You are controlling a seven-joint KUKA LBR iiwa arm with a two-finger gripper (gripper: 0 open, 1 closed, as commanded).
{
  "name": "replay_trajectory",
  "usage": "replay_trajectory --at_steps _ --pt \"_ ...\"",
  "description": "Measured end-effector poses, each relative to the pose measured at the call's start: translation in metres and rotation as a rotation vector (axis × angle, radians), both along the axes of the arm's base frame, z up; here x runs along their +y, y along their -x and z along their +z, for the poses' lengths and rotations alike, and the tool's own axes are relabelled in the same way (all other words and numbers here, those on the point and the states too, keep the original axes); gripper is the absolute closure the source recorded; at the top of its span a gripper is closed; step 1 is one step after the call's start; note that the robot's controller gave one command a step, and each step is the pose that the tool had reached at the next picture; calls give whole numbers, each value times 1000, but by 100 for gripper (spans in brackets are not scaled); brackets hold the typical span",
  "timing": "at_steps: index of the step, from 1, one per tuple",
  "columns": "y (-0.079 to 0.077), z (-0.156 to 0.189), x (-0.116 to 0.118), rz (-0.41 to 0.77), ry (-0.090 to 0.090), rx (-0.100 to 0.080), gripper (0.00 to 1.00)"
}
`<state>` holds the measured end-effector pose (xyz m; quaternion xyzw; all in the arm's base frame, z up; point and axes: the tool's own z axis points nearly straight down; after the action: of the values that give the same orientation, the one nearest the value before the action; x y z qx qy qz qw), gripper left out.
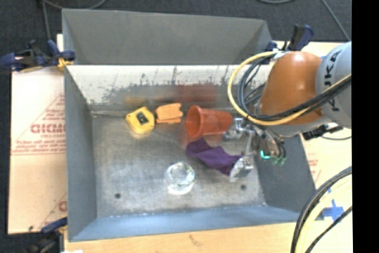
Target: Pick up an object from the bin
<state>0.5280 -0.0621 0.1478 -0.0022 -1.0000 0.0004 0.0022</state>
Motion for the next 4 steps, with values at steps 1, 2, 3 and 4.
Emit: replay_trajectory --at_steps 1,2,3,4 --pt "-2 4 0 2 1 -8 0" --pt "-14 -38 6 -179 0 -17 0" --pt "-17 -69 8 -199 1 -5 0" --pt "-20 -71 2 -252 -3 1 0"
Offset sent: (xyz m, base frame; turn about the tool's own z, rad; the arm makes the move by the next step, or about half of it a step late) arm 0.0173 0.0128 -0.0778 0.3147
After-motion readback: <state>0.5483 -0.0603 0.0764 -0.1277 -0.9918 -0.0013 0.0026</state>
